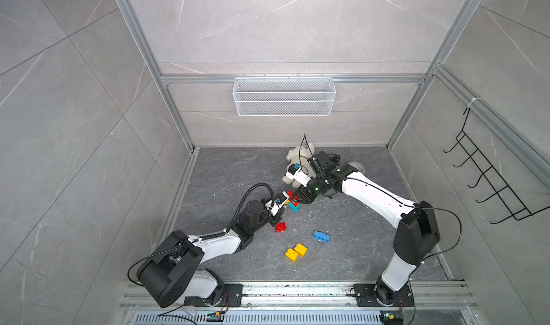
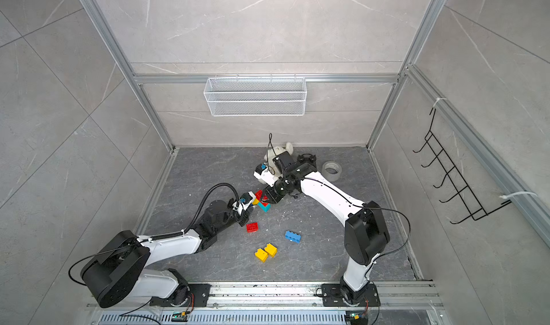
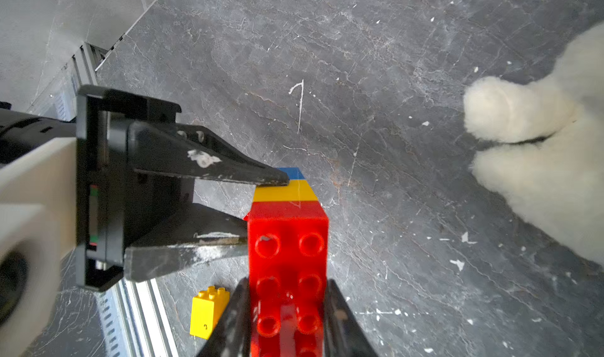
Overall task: Assemble the letter r with lego
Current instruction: Place the lego brick at the center of the board.
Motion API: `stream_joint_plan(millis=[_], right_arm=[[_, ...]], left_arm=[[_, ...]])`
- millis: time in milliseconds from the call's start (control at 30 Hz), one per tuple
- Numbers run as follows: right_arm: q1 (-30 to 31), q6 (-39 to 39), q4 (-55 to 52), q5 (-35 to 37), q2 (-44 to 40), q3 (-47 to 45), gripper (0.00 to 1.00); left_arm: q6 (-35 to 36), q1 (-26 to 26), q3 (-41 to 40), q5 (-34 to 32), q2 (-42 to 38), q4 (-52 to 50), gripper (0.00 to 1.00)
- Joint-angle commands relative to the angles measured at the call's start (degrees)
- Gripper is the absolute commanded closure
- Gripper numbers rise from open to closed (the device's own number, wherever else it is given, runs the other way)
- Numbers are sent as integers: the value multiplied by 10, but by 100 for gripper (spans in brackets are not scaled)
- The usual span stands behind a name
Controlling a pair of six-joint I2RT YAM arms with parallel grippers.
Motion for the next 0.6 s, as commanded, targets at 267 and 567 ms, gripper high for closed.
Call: stream_joint_plan(millis=[267,567], right_arm=[[0,18,70,38,-56,-36,31],[-23,45,168,152,-165,-135,31]], left_arm=[[-19,0,50,28,5,-73,74],[-69,10,125,18,25,-290,71]])
